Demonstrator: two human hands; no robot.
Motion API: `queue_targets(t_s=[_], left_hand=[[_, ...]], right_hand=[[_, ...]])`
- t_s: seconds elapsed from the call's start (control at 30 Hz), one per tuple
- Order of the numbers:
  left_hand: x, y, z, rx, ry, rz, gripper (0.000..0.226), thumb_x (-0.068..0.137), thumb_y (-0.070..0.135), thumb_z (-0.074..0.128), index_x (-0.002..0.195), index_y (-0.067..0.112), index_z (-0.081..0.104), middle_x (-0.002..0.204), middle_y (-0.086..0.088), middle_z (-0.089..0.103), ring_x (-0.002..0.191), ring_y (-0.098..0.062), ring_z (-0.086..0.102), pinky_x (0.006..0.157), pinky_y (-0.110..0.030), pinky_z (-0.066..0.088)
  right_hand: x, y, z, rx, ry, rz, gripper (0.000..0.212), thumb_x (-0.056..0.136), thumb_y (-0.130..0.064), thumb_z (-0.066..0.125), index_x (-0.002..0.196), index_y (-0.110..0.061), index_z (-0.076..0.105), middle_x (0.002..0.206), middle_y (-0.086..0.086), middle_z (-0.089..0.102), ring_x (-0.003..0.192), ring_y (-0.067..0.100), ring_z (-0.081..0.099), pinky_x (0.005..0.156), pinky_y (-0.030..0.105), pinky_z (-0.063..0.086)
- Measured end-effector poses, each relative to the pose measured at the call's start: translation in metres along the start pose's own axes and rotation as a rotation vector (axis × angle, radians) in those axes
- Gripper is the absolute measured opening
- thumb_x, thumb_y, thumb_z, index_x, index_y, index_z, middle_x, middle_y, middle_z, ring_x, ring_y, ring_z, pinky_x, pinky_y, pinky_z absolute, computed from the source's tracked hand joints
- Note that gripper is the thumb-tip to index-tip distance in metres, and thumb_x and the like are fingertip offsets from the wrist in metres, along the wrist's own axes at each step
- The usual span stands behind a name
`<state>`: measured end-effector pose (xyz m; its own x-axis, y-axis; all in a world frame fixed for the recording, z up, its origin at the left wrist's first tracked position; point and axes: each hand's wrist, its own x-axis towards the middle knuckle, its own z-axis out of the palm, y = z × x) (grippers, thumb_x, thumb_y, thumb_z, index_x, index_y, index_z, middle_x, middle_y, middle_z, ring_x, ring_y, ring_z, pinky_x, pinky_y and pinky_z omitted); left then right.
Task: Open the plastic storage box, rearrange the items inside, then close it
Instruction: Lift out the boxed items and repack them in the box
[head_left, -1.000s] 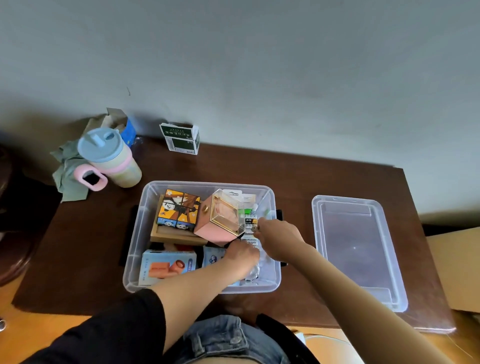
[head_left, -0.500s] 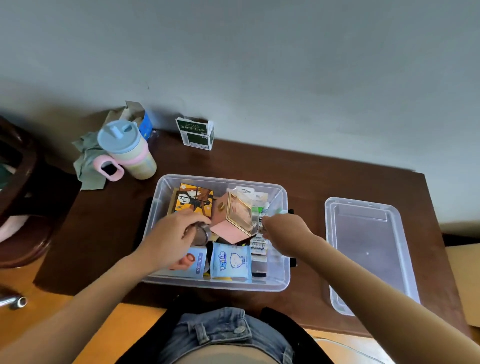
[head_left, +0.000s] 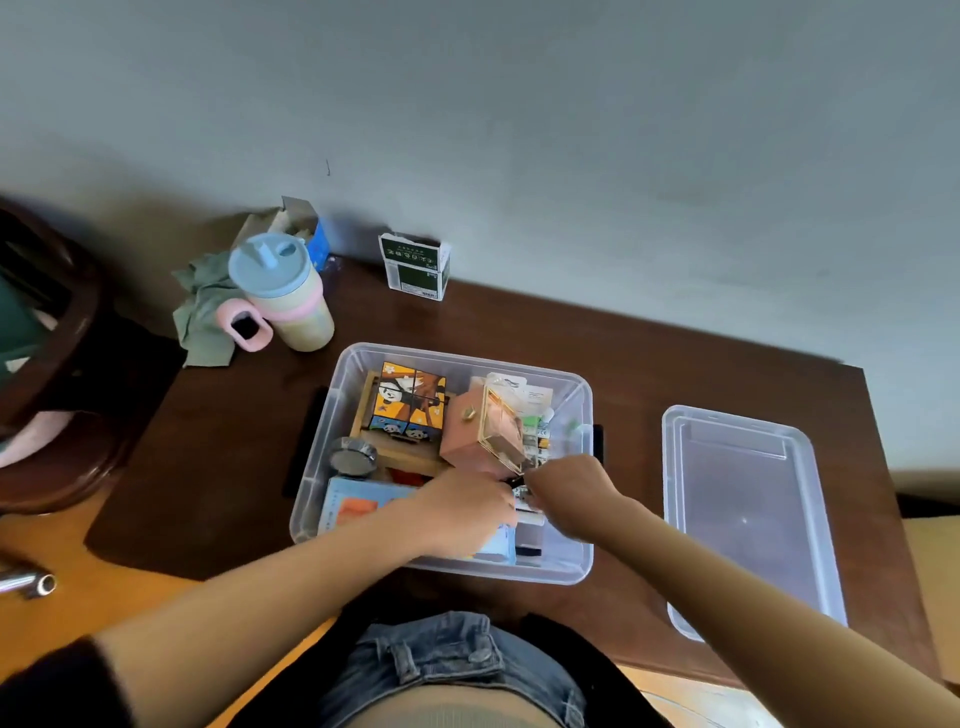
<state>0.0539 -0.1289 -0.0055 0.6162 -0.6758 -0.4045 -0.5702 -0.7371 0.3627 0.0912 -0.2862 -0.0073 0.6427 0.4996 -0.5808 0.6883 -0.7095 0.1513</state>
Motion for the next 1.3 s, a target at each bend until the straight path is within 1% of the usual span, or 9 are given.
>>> queue_targets(t_s=[0.1,0.17,0.27,0.43,0.53,0.73,0.97,1.1,1.3], left_hand=[[0.018,0.0,0.011,0.254,-0.24,0.027,0.043,0.101,0.026,0.04,0.144,0.025,0.037,0.14,-0.01,0.042,0.12,-0.032,0.047,0.088,-0.039,0.044],[0.02,-0.002,0.013,0.352,-0.313,0.04,0.045,0.102,0.037,0.038,0.145,0.026,0.035,0.141,-0.013,0.04,0.12,-0.035,0.047,0.09,-0.039,0.044],[0.021,-0.002,0.012,0.422,-0.316,0.054,0.041,0.101,0.038,0.038,0.139,0.02,0.042,0.135,-0.015,0.044,0.113,-0.035,0.052,0.086,-0.039,0.046],[0.014,-0.008,0.013,0.402,-0.298,0.023,0.04,0.101,0.037,0.038,0.137,0.022,0.047,0.13,-0.013,0.046,0.119,-0.034,0.05,0.092,-0.04,0.044],[0.011,-0.01,0.015,0.373,-0.268,0.019,0.037,0.101,0.033,0.038,0.134,0.024,0.051,0.126,-0.011,0.049,0.11,-0.033,0.055,0.083,-0.037,0.045],[0.007,-0.02,0.019,0.278,-0.243,0.003,0.04,0.101,0.039,0.035,0.138,0.029,0.046,0.138,-0.007,0.043,0.113,-0.032,0.053,0.083,-0.038,0.044],[0.003,-0.023,0.024,0.203,-0.221,-0.036,0.041,0.1,0.042,0.038,0.14,0.035,0.043,0.143,-0.004,0.041,0.112,-0.03,0.056,0.084,-0.036,0.042],[0.003,-0.024,0.023,0.179,-0.214,-0.036,0.042,0.099,0.042,0.04,0.141,0.035,0.042,0.144,-0.004,0.041,0.114,-0.03,0.055,0.086,-0.037,0.043],[0.003,-0.025,0.024,0.162,-0.227,-0.043,0.042,0.1,0.043,0.038,0.141,0.037,0.041,0.147,-0.003,0.038,0.115,-0.03,0.055,0.086,-0.037,0.043]], right_hand=[[0.005,-0.012,0.005,-0.019,-0.09,-0.006,0.017,0.093,-0.01,0.051,0.106,-0.014,0.062,0.104,0.001,0.066,0.095,0.022,0.064,0.063,0.026,0.037],[0.01,-0.018,0.012,-0.045,-0.131,-0.024,0.022,0.092,-0.007,0.051,0.11,-0.013,0.06,0.11,0.001,0.063,0.101,0.021,0.062,0.067,0.026,0.037],[0.017,-0.026,0.027,-0.061,-0.165,-0.022,0.028,0.091,-0.007,0.052,0.117,-0.012,0.059,0.115,0.003,0.061,0.106,0.021,0.06,0.071,0.025,0.039],[0.027,-0.036,0.046,-0.076,-0.2,-0.028,0.047,0.091,-0.006,0.051,0.137,-0.012,0.041,0.116,0.004,0.062,0.107,0.024,0.06,0.072,0.026,0.041],[0.033,-0.04,0.052,-0.116,-0.221,-0.012,0.052,0.091,-0.006,0.05,0.141,-0.01,0.036,0.119,0.004,0.061,0.108,0.026,0.06,0.069,0.028,0.043],[0.038,-0.04,0.052,-0.149,-0.168,0.023,0.037,0.093,0.0,0.043,0.128,-0.006,0.053,0.123,0.006,0.06,0.109,0.028,0.06,0.068,0.029,0.045],[0.031,-0.033,0.048,-0.271,-0.225,-0.205,0.03,0.093,-0.011,0.048,0.122,-0.01,0.057,0.12,0.004,0.061,0.11,0.026,0.058,0.08,0.028,0.043],[0.028,-0.028,0.041,-0.235,-0.323,-0.246,0.031,0.094,-0.013,0.045,0.124,-0.008,0.053,0.119,0.008,0.06,0.106,0.028,0.06,0.072,0.028,0.039],[0.039,-0.034,0.04,-0.305,-0.43,-0.219,0.028,0.093,-0.019,0.049,0.118,-0.014,0.059,0.118,0.004,0.061,0.109,0.023,0.058,0.075,0.025,0.036]])
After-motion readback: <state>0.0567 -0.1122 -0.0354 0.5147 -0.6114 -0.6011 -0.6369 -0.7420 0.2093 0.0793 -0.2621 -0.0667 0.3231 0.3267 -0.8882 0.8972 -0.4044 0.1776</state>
